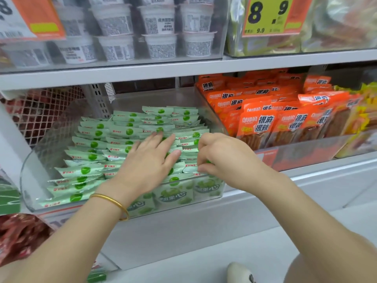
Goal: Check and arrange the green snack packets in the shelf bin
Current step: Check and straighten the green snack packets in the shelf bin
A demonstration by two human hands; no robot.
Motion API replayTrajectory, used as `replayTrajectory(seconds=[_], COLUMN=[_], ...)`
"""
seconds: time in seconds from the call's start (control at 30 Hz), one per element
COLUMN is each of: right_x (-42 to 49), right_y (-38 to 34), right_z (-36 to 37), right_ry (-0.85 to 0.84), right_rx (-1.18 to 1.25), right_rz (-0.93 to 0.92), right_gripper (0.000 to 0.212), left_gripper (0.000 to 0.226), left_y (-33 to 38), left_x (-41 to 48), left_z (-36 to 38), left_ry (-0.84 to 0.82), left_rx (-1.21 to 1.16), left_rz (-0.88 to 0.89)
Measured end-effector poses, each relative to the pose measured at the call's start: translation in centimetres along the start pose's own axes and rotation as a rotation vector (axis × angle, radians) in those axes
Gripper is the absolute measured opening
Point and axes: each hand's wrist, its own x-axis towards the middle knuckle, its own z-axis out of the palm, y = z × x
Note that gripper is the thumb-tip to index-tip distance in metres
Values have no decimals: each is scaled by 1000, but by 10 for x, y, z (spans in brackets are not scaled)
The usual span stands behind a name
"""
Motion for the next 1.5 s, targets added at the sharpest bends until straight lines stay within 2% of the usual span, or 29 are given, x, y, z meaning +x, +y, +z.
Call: replayTrajectory(seconds=[0.23,0.3,0.4,0.5,0.57,0.63,0.77,0.9,1.03,1.17,1.5], right_x=[-8,-10,-10,-8,-5,-3,-7,-6,4,10,26], right_y=[10,11,11,8,5,2,1,-6,-10,-16,-31], right_z=[-4,-8,-16,-22,-23,-24,-17,-11,-7,-5,2], right_ry=[245,327,475,594,655,690,673,590,648,657,606], right_rx=[344,405,451,490,533,572,868,1147,1181,1192,1218], right_rz=[-44,-7,26,42,49,52,157,154,179,176,168], right_gripper=[11,9,11,11,9,7,22,42,41,41,48], left_gripper=[59,57,58,37,30,31,29,24,19,32,57], left_y=[-4,-2,7,22,28,30,27,24,20,14,-5], left_x=[2,2,-3,-16,-19,-19,-21,-25,-28,-33,-35], left_z=[4,2,-13,-31,-32,-28,-31,-36,-38,-39,-33], left_ry=[32,100,309,182,117,169,267,235,164,114,341], left_rx=[-11,-72,-412,-934,-1013,-999,-1134,-1248,-1296,-1356,-1238], left_rz=[13,24,93,230,301,293,172,94,102,117,94])
